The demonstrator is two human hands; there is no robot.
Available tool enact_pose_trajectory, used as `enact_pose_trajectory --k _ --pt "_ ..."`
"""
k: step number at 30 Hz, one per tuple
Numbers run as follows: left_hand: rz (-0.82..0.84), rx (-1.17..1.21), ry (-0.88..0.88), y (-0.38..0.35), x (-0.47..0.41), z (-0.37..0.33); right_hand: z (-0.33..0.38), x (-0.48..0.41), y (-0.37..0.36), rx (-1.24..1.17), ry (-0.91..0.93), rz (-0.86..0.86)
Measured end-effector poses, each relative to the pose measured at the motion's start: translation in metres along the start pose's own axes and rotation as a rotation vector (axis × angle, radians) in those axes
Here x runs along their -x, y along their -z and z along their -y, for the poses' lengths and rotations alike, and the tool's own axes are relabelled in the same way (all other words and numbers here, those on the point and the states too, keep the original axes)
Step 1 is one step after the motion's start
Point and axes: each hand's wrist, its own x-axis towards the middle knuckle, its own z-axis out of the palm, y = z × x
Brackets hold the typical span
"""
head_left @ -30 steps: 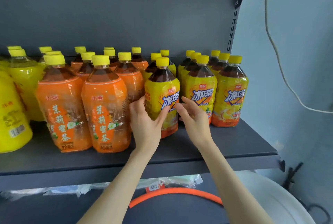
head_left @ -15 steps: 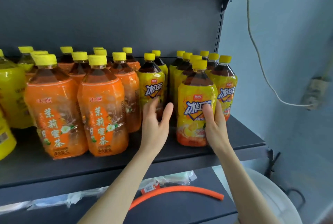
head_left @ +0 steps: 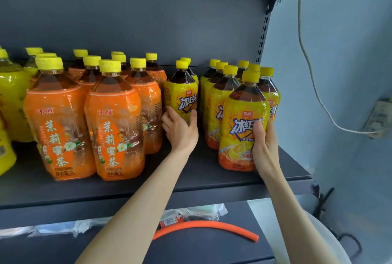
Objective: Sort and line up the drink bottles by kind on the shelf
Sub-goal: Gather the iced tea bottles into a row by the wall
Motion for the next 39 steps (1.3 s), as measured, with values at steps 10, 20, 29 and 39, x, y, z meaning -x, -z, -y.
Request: enact_pose_trajectory --k 10,20,29,39 --pt "0.017 0.146 0.012 -0.008 -0.045 0.01 -0.004 -0.001 0.001 -0.044 -0.013 0.013" --pt "0.113 0.22 -0.008 -0.011 -0.047 0.017 -0.008 -0.002 0.001 -0.052 -0.01 0.014" --pt "0.039 0.187 -0.036 -0.011 -0.05 0.014 -0.004 0.0 0.002 -0.07 -0.014 0.018" --pt "0.037 0.155 -0.083 -0.01 -0.051 0.018 -0.006 -0.002 0.002 -0.09 -0.006 0.029"
